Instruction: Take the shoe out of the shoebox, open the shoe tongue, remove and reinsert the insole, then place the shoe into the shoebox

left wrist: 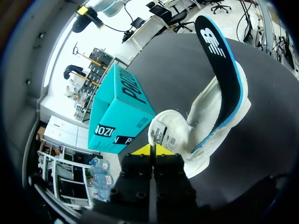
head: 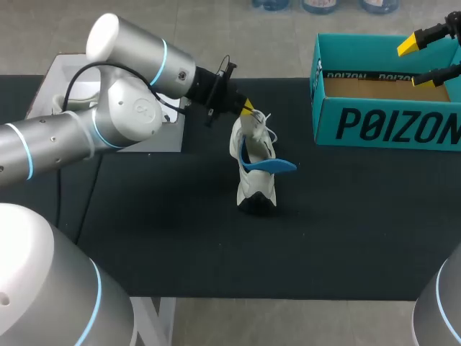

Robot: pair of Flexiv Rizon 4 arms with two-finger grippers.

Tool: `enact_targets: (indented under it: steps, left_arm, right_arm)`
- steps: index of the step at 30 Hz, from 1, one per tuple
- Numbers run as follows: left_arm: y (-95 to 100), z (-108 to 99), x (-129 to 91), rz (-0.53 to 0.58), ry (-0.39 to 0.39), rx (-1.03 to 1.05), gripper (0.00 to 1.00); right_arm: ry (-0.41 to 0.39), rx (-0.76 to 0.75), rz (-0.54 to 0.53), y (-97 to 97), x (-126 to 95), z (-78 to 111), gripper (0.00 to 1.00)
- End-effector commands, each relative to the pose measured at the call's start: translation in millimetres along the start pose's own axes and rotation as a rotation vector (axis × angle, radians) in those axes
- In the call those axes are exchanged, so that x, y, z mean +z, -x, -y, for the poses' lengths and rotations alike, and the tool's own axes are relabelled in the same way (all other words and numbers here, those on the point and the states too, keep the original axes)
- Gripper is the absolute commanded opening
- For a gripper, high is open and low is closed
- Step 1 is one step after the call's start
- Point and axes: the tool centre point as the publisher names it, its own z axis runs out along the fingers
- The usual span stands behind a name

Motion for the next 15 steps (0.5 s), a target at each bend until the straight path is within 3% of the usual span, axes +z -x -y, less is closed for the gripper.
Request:
enact_targets:
  steps: [1, 2, 15]
  left_arm:
    - [-1.0, 2.8, 1.5, 0.003, -0.009, -0.001, 0.50]
    - [-1.8, 6.6, -1.0, 0.007, -0.016, 0.004, 1.00]
    - [-15.6, 47.1, -41.5, -0.048, 0.008, 0.103, 1.00]
  right_arm:
    - [0.001, 0.001, 0.002, 0.1, 0.3, 0.7, 1.00]
    - [0.001, 0.001, 0.002, 0.1, 0.3, 0.7, 1.00]
    - [0.001, 0.001, 0.002, 0.1, 0.3, 0.7, 1.00]
